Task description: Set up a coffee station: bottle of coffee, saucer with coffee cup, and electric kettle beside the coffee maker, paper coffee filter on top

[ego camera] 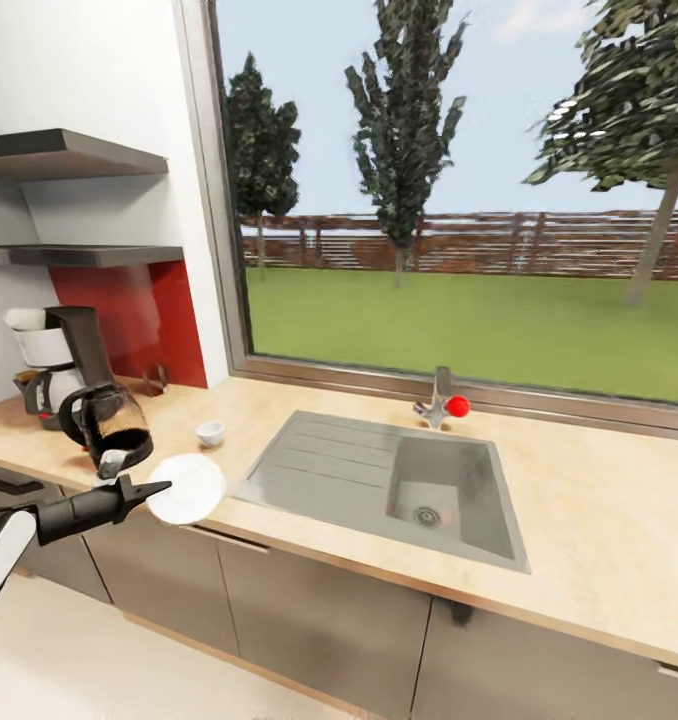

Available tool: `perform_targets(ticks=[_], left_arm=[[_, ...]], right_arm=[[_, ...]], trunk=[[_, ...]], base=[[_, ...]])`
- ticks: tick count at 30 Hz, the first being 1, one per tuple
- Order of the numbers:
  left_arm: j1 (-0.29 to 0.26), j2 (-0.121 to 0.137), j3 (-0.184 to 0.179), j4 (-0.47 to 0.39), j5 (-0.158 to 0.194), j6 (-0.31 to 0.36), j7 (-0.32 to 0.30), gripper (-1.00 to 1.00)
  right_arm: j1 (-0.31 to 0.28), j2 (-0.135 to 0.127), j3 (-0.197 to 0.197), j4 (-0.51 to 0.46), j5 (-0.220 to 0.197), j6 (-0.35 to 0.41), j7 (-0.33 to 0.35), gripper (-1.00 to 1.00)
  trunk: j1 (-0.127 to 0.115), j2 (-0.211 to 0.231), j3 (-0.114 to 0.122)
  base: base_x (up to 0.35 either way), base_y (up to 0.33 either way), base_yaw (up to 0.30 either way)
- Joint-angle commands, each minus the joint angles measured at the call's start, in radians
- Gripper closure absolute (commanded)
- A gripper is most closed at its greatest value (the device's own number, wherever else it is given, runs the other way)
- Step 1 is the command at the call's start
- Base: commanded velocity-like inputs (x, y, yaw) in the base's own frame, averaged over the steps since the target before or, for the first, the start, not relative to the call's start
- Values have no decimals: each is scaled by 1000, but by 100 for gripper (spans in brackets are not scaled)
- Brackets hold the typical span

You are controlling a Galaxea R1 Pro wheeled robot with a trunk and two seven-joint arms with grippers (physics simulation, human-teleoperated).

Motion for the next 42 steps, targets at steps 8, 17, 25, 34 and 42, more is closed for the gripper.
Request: perform_targets(ticks=[8,17,25,34,42], left_arm=[[1,-1,-1,1,2,0,-3,100],[2,-2,-4,1,-2,-2,-4,100],[58,-3,-2,0,1,-7,-6,100],[81,-3,-7,2,-5,-12,-7,100],[198,-2,-2,2,-9,-71,-49,100]], right_arm=[[0,0,3,-2,-12,1,4,-100],[0,-2,0,-2,-12,-19,4,-100],[0,-2,0,-2,-12,-54,3,-100],[0,-2,-1,-2,-12,-56,3,-100],[0,-2,-1,-14,-12,-56,3,-100]], trunk=[[0,-1,0],[0,-1,0],[0,-1,0],[0,-1,0],[0,-1,0]], base=[[-235,240,0],[-98,91,0],[-3,3,-59],[0,0,-47],[0,0,196]])
